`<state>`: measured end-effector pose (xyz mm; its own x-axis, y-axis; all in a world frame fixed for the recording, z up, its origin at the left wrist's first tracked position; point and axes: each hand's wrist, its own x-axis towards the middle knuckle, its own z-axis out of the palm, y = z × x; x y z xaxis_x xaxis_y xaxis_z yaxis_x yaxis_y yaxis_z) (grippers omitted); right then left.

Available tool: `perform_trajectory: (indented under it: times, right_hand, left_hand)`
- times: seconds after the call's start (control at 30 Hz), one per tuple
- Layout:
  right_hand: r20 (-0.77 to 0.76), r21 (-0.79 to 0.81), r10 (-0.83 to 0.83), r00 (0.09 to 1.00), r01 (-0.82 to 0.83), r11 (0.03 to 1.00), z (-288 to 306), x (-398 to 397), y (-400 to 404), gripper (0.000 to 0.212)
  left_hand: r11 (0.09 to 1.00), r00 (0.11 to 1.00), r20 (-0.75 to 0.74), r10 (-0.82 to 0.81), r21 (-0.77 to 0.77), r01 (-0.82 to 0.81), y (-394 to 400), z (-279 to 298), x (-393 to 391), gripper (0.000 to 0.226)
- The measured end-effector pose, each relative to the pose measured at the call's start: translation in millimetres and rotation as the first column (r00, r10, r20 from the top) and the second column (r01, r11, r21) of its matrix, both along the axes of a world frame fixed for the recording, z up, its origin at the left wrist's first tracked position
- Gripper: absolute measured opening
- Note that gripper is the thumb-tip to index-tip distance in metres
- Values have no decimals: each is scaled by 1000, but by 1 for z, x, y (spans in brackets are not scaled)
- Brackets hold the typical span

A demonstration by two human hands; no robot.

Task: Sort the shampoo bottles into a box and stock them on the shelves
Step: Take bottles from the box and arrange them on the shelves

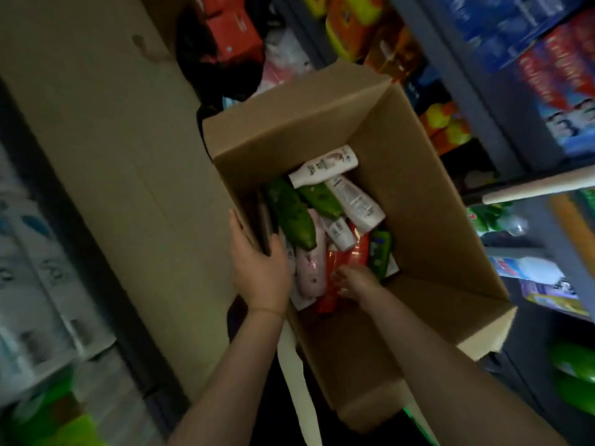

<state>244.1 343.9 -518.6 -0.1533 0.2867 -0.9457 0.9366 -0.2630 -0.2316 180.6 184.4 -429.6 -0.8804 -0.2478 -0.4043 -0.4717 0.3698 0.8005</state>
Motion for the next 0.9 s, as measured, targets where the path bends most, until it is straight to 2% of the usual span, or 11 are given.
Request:
perform_trajectory:
  times: [0.07,0.13,0.2,0.27,0.4,0.5,0.63,0.7,0.77,0.83,0.9]
  right_hand:
    - [8,17,79,997,-79,997,-15,-8,-6,14]
    - [-28,59,179,983,-177,982,-29,-16,-14,1]
    - [-71,107,211,975,-202,973,-41,-26,-22,28]
    - [-113,114,203,973,-190,975,-46,-38,-30,43]
    - [-128,-67,-2,992,-6,998,-45,-62,-46,44]
    - [-94,-207,-160,983,138,969,-41,-76,-55,29]
    - [-39,-217,5,999,-13,976,-45,-86,-65,43]
    - [-125,-131,96,987,-112,985,-46,-88,-67,47]
    - [-263,-36,107,959,-121,992,-42,-90,-65,46]
    - [-370,-31,86,925,-105,994,-32,-89,-56,62]
    - [-377,-60,126,917,-160,985,-9,-80,-41,63]
  left_hand:
    - [1000,1000,6,9,-17,-9,-8,-8,2,68]
    - [1000,1000,-10,8,-24,-8,-13,-5,4,66]
    - [1000,1000,-25,2,-21,-3,-16,-3,5,66]
    - [999,999,-32,-5,-44,4,-17,-4,4,66]
    - [998,999,-41,-21,-64,18,-12,-8,2,67]
    - [997,999,-33,-8,-80,5,-10,-8,1,68]
    - [997,999,-48,-7,-78,3,-10,-6,0,66]
    - [997,999,-49,-6,-76,3,-7,-6,-1,67]
    - [996,999,-43,-15,-89,11,-4,-10,-2,69]
    - [995,999,-40,-15,-101,11,-4,-15,-1,71]
    - [996,999,-34,-26,-88,23,-4,-17,-2,72]
